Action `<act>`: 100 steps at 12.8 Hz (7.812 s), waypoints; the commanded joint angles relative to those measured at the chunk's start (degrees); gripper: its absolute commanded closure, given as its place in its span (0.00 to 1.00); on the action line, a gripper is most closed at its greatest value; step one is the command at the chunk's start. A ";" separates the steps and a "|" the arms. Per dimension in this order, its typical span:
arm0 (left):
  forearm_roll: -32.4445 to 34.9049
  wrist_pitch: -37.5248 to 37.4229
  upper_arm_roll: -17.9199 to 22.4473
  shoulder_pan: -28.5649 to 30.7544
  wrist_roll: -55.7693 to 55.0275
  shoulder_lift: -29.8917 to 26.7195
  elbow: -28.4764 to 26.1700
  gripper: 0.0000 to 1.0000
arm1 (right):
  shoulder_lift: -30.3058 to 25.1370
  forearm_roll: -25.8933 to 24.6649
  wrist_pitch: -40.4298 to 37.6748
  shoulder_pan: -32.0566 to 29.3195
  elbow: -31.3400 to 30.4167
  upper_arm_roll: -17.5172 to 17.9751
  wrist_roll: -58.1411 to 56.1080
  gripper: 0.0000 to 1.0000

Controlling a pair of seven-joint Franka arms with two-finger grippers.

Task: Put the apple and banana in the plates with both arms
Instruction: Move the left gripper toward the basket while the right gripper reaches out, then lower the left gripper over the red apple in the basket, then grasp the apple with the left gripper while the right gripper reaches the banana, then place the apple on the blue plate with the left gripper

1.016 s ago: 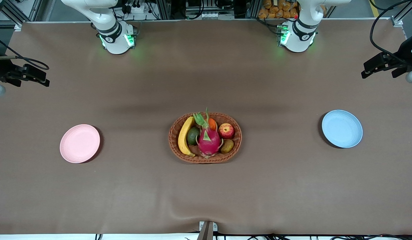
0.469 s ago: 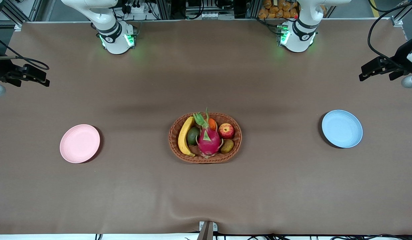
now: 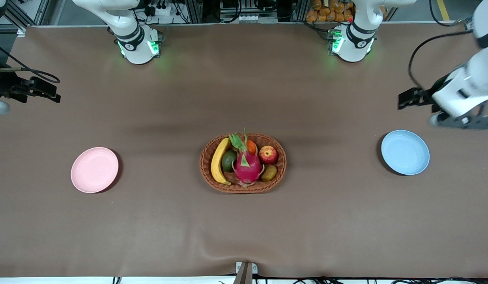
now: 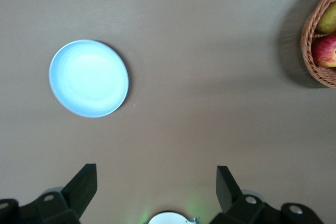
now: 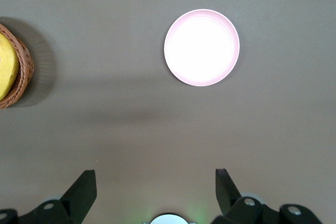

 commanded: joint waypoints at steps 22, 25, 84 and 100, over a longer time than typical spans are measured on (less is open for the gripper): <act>-1.55 33.83 -15.23 -11.19 0.74 28.85 1.22 0.00 | 14.01 12.66 20.13 13.02 -10.93 0.29 13.37 0.00; -1.37 38.58 -15.23 -13.12 1.09 30.52 1.22 0.00 | 14.46 17.50 20.30 12.49 -10.76 0.29 16.97 0.00; 4.43 38.56 -15.05 33.78 34.29 6.78 -29.88 0.50 | 37.13 19.97 47.90 37.63 -5.05 0.11 45.80 0.23; 4.60 53.71 -14.79 36.53 42.14 17.60 -30.60 0.46 | 37.83 17.16 43.16 37.72 -0.30 -1.29 46.33 0.36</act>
